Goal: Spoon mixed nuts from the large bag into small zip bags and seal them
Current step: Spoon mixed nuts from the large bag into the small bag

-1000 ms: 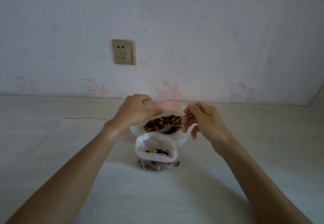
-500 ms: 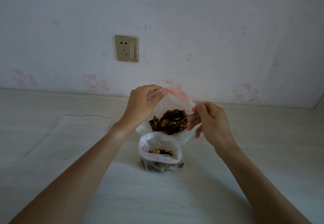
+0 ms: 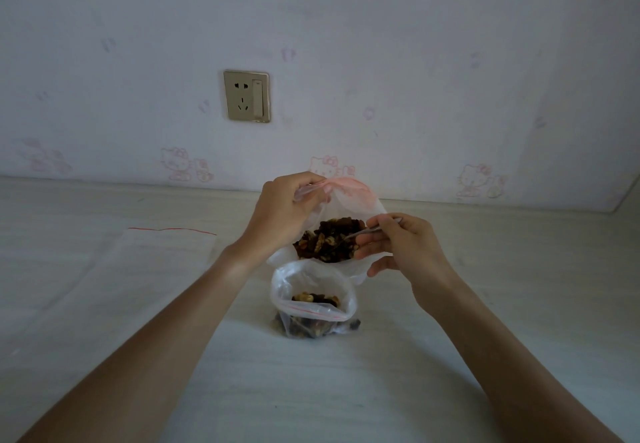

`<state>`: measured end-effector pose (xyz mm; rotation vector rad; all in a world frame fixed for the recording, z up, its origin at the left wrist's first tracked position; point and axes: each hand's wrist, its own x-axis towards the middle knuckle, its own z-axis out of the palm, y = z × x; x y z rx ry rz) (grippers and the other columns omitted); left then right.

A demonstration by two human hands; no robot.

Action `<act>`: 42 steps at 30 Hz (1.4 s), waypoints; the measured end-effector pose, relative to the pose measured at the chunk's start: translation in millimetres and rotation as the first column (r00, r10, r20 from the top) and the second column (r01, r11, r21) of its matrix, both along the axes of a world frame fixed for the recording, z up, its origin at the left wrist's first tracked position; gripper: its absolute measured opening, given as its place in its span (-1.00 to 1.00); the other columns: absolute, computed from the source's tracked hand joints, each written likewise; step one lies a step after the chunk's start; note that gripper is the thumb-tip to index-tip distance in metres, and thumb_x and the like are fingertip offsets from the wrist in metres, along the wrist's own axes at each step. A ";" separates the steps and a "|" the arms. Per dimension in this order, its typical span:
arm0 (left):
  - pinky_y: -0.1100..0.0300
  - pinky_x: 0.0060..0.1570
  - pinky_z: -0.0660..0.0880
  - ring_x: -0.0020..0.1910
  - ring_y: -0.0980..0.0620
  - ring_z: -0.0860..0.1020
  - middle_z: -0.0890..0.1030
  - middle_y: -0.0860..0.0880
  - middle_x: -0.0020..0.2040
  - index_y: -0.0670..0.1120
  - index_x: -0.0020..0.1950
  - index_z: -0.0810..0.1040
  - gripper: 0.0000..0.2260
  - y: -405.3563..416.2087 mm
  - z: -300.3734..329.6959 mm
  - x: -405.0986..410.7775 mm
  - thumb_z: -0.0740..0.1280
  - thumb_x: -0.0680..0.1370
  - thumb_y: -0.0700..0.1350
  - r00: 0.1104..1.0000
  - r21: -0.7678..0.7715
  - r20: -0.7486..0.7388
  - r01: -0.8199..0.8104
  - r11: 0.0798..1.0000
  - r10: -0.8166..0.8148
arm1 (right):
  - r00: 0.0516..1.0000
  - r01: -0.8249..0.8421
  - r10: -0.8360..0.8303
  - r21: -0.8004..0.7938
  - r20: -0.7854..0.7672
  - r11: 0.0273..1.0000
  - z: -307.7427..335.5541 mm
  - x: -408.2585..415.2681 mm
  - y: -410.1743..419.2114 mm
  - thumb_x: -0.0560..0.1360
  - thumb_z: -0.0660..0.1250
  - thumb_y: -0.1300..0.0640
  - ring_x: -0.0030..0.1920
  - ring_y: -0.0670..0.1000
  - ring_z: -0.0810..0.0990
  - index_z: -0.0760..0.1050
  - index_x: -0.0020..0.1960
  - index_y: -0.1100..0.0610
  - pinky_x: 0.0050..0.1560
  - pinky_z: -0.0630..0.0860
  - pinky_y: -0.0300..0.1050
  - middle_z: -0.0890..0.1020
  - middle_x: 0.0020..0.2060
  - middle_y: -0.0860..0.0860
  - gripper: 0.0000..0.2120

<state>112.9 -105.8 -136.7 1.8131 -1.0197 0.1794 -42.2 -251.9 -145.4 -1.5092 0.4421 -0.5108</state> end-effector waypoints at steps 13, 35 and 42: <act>0.53 0.03 0.44 -0.07 0.23 0.69 0.74 0.12 -0.09 -0.06 0.13 0.72 -0.83 -1.7 -1.7 -5.6 0.39 0.65 -0.02 1.000 -0.078 0.001 -0.001 0.997 0.001 | 0.999 -0.033 0.034 0.141 0.001 0.989 -0.2 -1.3 -3.7 0.73 0.14 0.18 -0.23 0.17 0.75 0.59 0.09 0.31 -0.41 0.61 -0.08 0.74 -0.15 0.25 -0.71; 0.47 0.06 0.41 0.12 0.40 0.58 0.67 0.27 0.07 0.07 0.16 0.68 -0.85 49.5 8.1 -10.5 0.44 0.60 0.01 0.970 0.000 0.062 -0.236 0.972 0.236 | 0.980 -0.081 0.057 0.124 0.189 0.989 14.3 -10.3 -14.9 0.72 0.13 0.15 -0.34 0.14 0.61 0.55 -0.03 0.26 -0.47 0.40 -0.07 0.64 -0.29 0.19 -0.70; 0.21 -0.23 0.55 -0.38 0.18 0.62 0.68 0.16 -0.30 0.13 -0.13 0.65 -0.79 85.6 -3.1 -47.3 0.37 0.60 0.19 0.977 0.189 0.003 -0.212 0.959 0.215 | 0.979 -0.124 0.113 0.058 0.172 0.991 17.3 -12.1 -6.3 0.73 0.11 0.08 -0.45 0.14 0.52 0.49 -0.14 0.21 -0.51 0.32 -0.11 0.50 -0.44 0.13 -0.65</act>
